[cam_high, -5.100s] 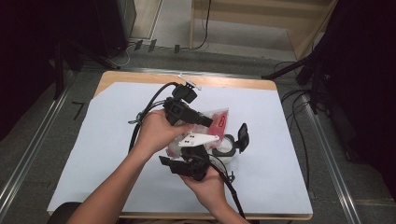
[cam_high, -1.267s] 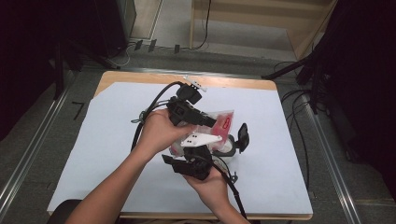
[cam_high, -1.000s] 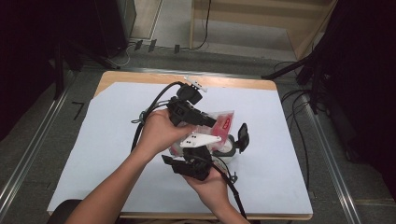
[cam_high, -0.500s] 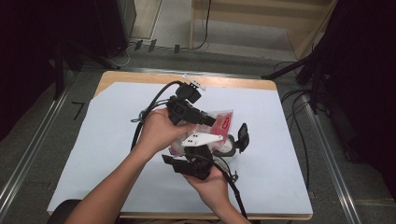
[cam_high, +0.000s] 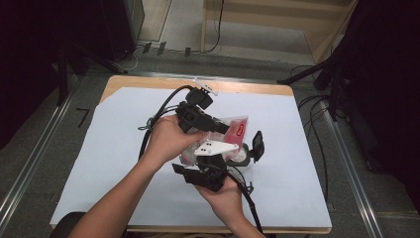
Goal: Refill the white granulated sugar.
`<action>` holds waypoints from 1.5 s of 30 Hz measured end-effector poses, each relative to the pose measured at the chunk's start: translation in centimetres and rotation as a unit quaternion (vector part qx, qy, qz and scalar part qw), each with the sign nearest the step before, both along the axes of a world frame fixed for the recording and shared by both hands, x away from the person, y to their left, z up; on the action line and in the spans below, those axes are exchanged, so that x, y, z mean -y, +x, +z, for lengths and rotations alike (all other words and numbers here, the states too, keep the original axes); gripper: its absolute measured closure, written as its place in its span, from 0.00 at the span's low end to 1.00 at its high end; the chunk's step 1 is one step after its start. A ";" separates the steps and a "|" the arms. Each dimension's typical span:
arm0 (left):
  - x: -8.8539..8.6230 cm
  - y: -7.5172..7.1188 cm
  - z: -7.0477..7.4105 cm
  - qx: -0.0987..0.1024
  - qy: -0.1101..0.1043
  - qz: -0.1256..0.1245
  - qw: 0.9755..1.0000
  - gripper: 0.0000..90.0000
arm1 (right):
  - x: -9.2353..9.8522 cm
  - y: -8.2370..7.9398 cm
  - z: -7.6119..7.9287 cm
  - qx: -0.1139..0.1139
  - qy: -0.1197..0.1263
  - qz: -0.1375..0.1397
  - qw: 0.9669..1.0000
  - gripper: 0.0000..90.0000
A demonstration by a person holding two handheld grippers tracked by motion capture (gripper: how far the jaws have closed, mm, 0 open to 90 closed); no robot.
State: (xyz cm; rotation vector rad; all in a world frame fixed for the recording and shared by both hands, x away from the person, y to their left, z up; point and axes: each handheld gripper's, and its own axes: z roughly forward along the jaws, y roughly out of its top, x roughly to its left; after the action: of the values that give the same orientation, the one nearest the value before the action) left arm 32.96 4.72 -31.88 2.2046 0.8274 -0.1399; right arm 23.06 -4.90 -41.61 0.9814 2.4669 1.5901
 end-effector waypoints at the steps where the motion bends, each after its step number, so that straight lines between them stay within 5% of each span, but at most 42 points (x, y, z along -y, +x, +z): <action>1: 0.0 0.0 0.0 0.000 0.005 0.003 1.000 0.85 | 0.0 0.0 0.0 0.001 -0.002 0.000 1.000 0.72; 45: 0.5 -0.5 0.0 0.017 0.009 -0.002 1.000 0.86 | -0.2 -0.3 -0.5 0.012 -0.002 -0.004 1.000 0.71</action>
State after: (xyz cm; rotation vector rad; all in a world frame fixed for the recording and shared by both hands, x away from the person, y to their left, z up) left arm 32.50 4.24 -31.86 2.2193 0.8086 -0.0959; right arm 22.79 -4.73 -42.14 0.9646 2.4467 1.5843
